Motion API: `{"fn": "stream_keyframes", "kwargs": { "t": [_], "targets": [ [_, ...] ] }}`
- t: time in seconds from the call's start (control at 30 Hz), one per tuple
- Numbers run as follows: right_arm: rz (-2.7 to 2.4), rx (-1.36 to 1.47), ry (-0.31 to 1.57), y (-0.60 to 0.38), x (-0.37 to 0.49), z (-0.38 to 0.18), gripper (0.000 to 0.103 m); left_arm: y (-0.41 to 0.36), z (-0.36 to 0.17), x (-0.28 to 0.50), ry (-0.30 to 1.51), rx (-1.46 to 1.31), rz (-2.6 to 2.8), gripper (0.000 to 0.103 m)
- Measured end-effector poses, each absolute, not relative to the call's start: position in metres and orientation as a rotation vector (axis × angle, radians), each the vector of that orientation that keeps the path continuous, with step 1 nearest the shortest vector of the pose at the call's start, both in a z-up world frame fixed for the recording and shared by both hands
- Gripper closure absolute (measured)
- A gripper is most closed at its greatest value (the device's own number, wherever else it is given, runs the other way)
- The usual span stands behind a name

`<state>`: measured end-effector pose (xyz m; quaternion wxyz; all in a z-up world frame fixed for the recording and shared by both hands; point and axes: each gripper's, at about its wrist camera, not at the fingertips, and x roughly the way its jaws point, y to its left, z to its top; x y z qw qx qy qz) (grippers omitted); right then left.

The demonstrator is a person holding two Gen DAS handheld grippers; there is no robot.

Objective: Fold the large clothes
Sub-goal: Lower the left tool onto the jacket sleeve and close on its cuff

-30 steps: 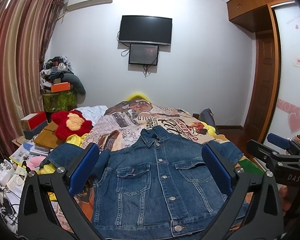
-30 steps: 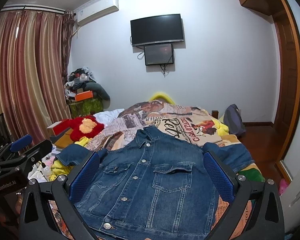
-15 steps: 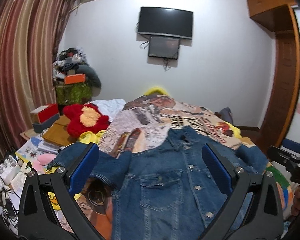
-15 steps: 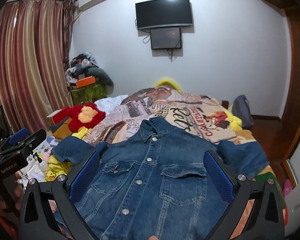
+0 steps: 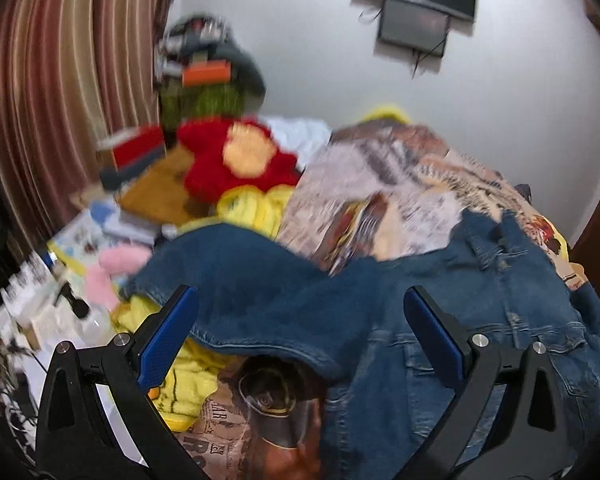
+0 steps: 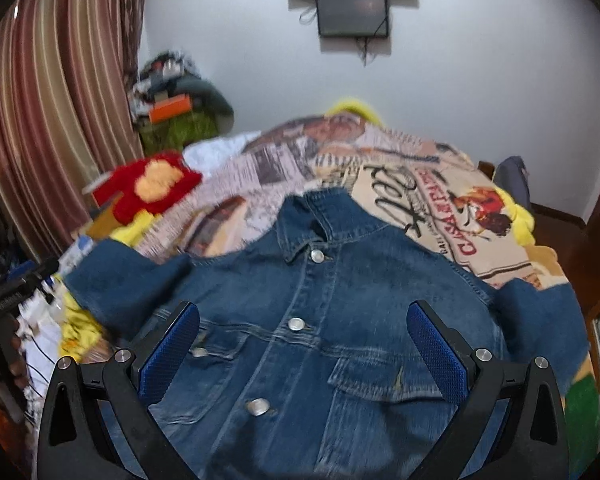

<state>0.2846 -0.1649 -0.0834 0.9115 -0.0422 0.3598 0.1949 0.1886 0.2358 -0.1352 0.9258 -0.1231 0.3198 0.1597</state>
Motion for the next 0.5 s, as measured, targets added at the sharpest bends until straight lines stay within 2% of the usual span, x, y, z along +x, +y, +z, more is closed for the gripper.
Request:
{"fn": "stream_keyframes", "kwargs": {
  "t": [0.2, 0.37, 0.43, 0.5],
  "targets": [
    [0.419, -0.118, 0.891, -0.158, 0.338, -0.124, 0.000, 0.298, -0.180, 0.208, 0.796, -0.509, 0.308, 0.000],
    [0.429, -0.109, 0.999, -0.158, 0.362, -0.153, 0.000, 0.332, -0.209, 0.214, 0.817, -0.686, 0.288, 0.001],
    [0.416, -0.099, 1.049, -0.157, 0.370, -0.166, 0.000, 0.341, -0.220, 0.217, 0.824, -0.724, 0.293, 0.004],
    [0.414, -0.083, 1.086, -0.157, 0.374, -0.175, 0.000, 0.348, -0.229, 0.219, 0.831, -0.744, 0.301, 0.012]
  ]
}}
